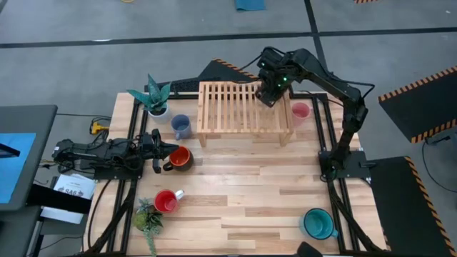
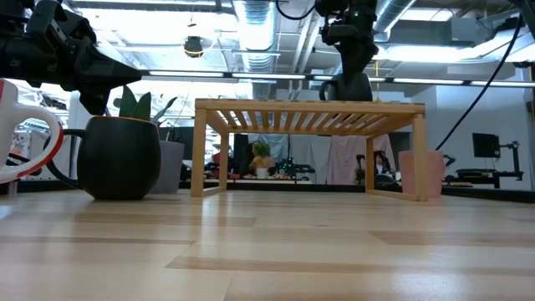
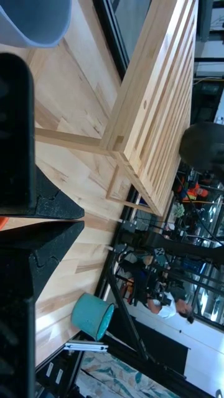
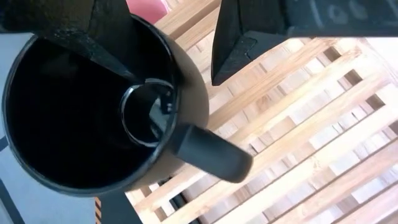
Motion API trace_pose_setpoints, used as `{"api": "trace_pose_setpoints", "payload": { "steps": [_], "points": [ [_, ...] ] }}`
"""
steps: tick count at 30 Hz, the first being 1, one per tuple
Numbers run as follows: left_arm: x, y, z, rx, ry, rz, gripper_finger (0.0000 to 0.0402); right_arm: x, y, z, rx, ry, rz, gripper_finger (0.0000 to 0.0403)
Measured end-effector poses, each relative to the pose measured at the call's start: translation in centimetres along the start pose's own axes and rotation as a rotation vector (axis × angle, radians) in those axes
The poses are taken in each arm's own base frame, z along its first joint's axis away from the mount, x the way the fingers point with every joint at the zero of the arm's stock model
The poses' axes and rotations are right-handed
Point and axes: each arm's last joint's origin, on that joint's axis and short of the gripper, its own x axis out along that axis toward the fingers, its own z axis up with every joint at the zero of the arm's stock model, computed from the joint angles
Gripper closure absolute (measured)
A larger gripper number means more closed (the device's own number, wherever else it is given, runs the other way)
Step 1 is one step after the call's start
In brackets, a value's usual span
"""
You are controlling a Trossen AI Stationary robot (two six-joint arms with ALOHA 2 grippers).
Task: Place coffee mugs
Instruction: Put the black mug on the shelf, then put the pink mug on the shelf
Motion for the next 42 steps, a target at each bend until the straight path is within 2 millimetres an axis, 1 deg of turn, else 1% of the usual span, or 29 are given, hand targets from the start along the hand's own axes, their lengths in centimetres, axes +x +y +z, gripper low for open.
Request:
{"api": "trace_pose_setpoints", "payload": {
  "steps": [23, 27, 32, 36, 39, 42],
  "points": [
    [0.0, 0.0, 0.0, 0.0, 0.0, 0.001, 0.0401, -0.1, -0.4, 0.0, -0.065, -0.007, -0.003, 0.0193],
    [0.0, 0.0, 0.0, 0.0, 0.0, 0.001, 0.0401, -1.2, -0.7, 0.3, -0.069, -0.057, -0.028, 0.0193],
    [0.0, 0.0, 0.0, 0.0, 0.0, 0.0, 0.0401, -3.4, -1.0, 0.5, -0.065, -0.138, -0.031, 0.0193],
    [0.0, 0.0, 0.0, 0.0, 0.0, 0.0, 0.0401, -4.7, -0.8, 0.4, -0.068, -0.17, -0.027, 0.0193],
    [0.0, 0.0, 0.0, 0.0, 0.0, 0.0, 0.0401, -5.7, -0.8, -0.3, -0.074, -0.168, -0.019, 0.0193],
    [0.0, 0.0, 0.0, 0.0, 0.0, 0.0, 0.0401, -7.1, -0.3, -1.5, -0.081, -0.181, -0.007, 0.0193]
  ]
}}
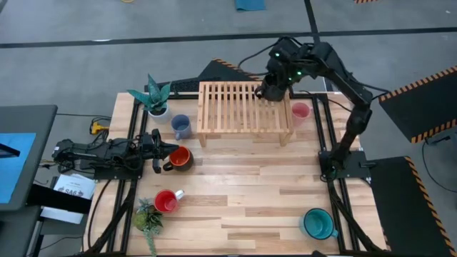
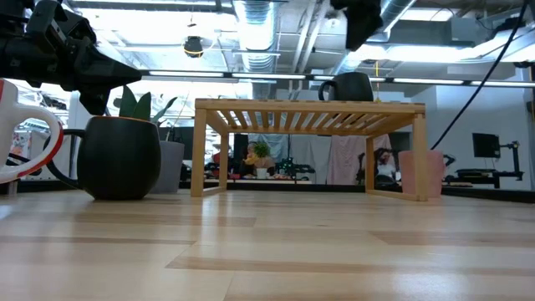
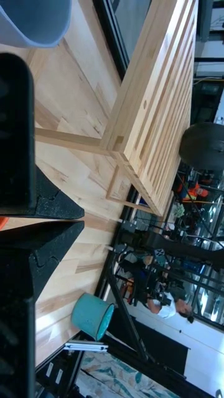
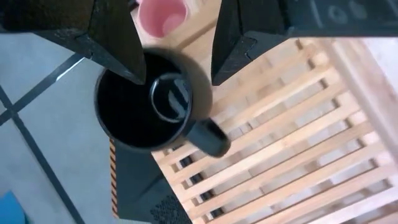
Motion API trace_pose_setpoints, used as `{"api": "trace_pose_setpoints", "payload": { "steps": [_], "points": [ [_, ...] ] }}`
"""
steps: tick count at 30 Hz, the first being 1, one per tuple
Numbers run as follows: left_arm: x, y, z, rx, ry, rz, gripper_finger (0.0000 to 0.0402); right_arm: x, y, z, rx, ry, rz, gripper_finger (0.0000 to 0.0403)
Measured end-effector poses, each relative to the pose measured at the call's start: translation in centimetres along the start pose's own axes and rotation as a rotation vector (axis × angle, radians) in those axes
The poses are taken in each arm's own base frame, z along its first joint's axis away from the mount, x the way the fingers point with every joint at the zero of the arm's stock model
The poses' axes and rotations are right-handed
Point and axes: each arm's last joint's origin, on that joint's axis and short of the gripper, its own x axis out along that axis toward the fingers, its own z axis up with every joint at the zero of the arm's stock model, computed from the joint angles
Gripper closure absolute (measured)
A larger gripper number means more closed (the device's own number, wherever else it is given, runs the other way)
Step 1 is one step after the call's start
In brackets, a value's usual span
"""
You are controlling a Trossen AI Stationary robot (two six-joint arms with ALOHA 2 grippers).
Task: Place coffee mugs
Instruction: Put the pink mug on the shelf
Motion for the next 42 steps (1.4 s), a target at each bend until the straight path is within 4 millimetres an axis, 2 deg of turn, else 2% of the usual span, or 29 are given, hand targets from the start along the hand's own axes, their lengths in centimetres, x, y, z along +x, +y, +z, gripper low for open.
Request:
{"api": "trace_pose_setpoints", "payload": {
  "steps": [7, 13, 19, 27, 33, 42],
  "points": [
    [0.0, 0.0, 0.0, 0.0, 0.0, 0.0, 0.0401, -3.9, 1.4, -3.0, 0.022, -0.069, 0.038, 0.0193],
    [0.0, 0.0, 0.0, 0.0, 0.0, -0.001, 0.0401, -5.2, 2.4, -6.6, 0.029, -0.108, 0.037, 0.0193],
    [0.0, 0.0, 0.0, 0.0, 0.0, 0.002, 0.0401, -4.3, 1.7, -10.2, 0.093, -0.145, -0.07, 0.0193],
    [0.0, 0.0, 0.0, 0.024, -0.001, 0.003, 0.0401, -2.9, -0.3, -13.5, 0.324, -0.151, -0.237, 0.0196],
    [0.0, 0.0, 0.0, 0.044, -0.001, 0.003, 0.0401, -1.3, -1.9, -14.4, 0.469, -0.116, -0.33, 0.0208],
    [0.0, 0.0, 0.0, 0.059, -0.001, 0.001, 0.0402, 1.8, -3.7, -14.7, 0.548, -0.021, -0.412, 0.0219]
  ]
}}
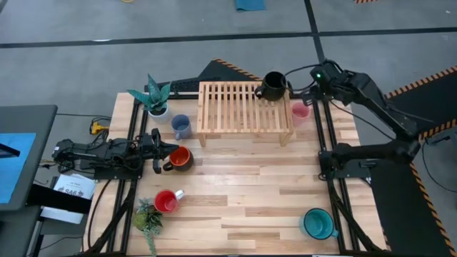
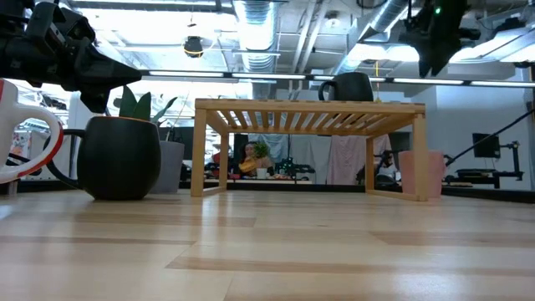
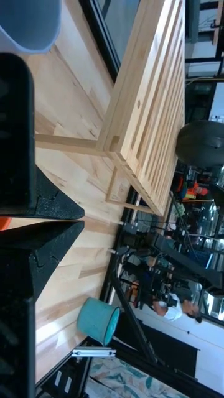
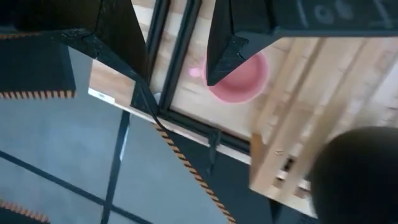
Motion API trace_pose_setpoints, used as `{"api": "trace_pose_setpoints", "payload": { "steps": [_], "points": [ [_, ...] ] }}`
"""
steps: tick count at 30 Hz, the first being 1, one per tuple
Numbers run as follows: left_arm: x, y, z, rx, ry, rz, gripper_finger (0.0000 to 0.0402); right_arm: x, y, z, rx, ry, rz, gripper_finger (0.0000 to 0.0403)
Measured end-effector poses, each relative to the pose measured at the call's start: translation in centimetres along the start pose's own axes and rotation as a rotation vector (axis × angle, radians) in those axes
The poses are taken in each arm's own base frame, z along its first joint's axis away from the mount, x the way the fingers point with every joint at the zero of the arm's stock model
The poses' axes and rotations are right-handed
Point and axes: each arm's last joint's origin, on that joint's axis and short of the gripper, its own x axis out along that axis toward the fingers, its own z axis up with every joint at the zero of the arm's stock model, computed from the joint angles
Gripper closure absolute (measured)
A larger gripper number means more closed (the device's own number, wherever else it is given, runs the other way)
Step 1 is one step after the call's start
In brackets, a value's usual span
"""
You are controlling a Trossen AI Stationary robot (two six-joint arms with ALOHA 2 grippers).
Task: Place coffee mugs
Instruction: Put the pink mug on the shelf
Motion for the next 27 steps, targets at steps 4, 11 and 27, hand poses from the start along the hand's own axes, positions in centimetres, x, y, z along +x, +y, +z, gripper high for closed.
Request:
{"api": "trace_pose_setpoints", "payload": {
  "steps": [4, 11, 27],
  "points": [
    [0.0, 0.0, 0.0, -0.016, 0.0, 0.0, 0.0401, 1.4, -0.2, -0.7, -0.053, 0.061, -0.032, 0.0219],
    [0.0, 0.0, 0.0, -0.02, 0.001, -0.002, 0.0401, 3.5, 0.5, -2.5, -0.136, 0.163, -0.014, 0.0219],
    [0.0, 0.0, 0.0, -0.022, 0.001, -0.002, 0.0401, 7.4, 1.6, -4.6, -0.056, 0.18, 0.037, 0.0219]
  ]
}}
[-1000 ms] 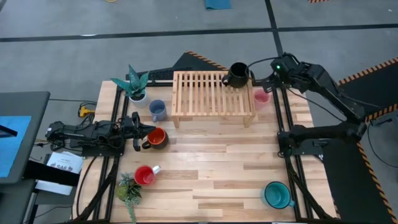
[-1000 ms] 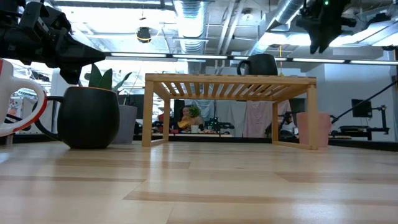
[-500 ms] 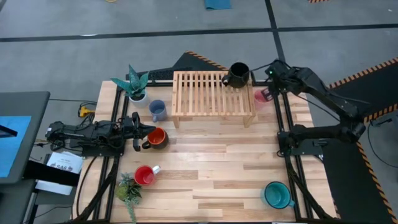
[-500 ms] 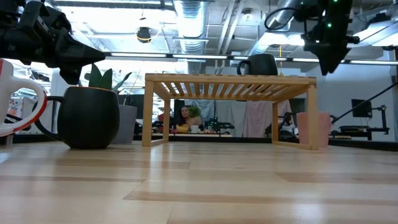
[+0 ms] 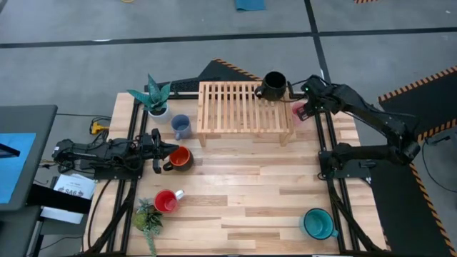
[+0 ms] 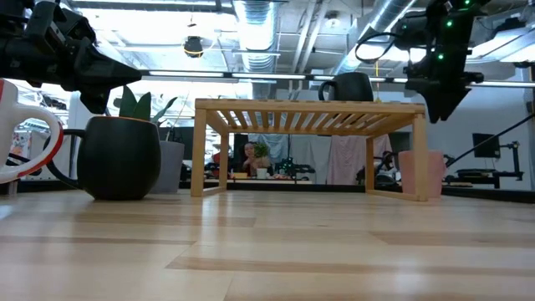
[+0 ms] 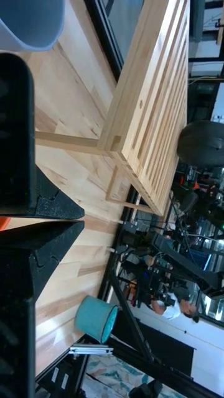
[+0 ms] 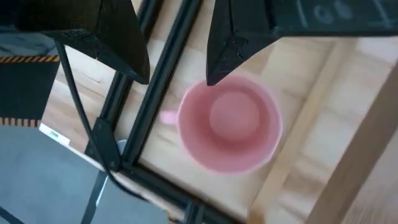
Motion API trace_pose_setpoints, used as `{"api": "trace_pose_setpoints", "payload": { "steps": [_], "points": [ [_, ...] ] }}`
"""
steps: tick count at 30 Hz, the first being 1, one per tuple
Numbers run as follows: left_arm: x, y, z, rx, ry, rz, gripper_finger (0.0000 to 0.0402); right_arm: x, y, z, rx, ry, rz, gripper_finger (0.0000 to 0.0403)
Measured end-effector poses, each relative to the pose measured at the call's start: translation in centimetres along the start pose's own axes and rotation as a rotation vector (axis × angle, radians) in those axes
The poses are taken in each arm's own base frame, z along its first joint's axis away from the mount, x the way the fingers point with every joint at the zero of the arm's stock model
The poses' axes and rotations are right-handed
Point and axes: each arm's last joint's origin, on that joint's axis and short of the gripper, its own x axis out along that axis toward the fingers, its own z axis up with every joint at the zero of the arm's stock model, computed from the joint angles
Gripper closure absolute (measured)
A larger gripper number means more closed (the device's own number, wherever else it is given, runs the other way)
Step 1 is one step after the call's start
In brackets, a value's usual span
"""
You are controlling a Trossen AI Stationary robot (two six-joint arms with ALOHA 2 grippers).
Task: Place coffee mugs
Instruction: Put the pink mug on the shelf
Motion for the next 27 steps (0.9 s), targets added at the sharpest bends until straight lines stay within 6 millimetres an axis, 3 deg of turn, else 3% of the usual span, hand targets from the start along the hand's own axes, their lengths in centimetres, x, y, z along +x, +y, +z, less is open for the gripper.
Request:
{"api": "trace_pose_setpoints", "payload": {
  "steps": [27],
  "points": [
    [0.0, 0.0, 0.0, 0.0, 0.0, 0.001, 0.0401, 0.2, -0.1, 2.5, 0.456, -0.224, 0.023, 0.022]
  ]
}}
